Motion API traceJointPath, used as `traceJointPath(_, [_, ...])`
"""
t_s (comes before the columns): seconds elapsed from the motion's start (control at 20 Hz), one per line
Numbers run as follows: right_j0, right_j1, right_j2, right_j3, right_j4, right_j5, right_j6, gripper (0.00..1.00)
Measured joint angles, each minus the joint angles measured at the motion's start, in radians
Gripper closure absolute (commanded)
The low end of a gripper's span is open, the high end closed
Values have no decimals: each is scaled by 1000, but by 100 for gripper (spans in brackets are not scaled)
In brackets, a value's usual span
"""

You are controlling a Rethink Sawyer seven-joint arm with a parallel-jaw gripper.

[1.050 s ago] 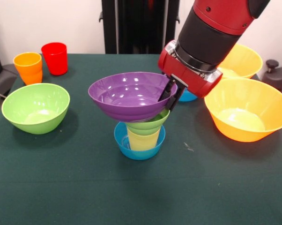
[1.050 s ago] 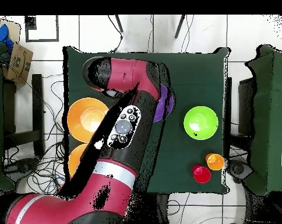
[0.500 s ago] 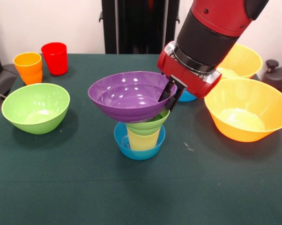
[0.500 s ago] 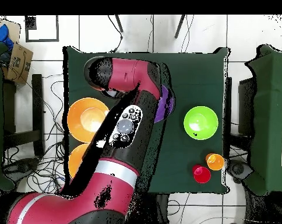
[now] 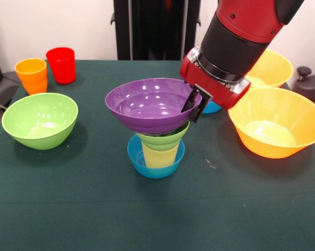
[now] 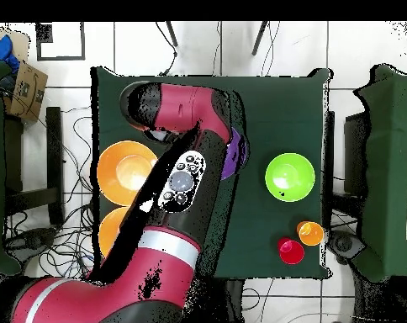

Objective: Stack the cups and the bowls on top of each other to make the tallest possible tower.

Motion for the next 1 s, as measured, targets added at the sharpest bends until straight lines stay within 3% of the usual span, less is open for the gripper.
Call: traceJointPath(1.0, [-7,-1,15,0,5,4,0,100])
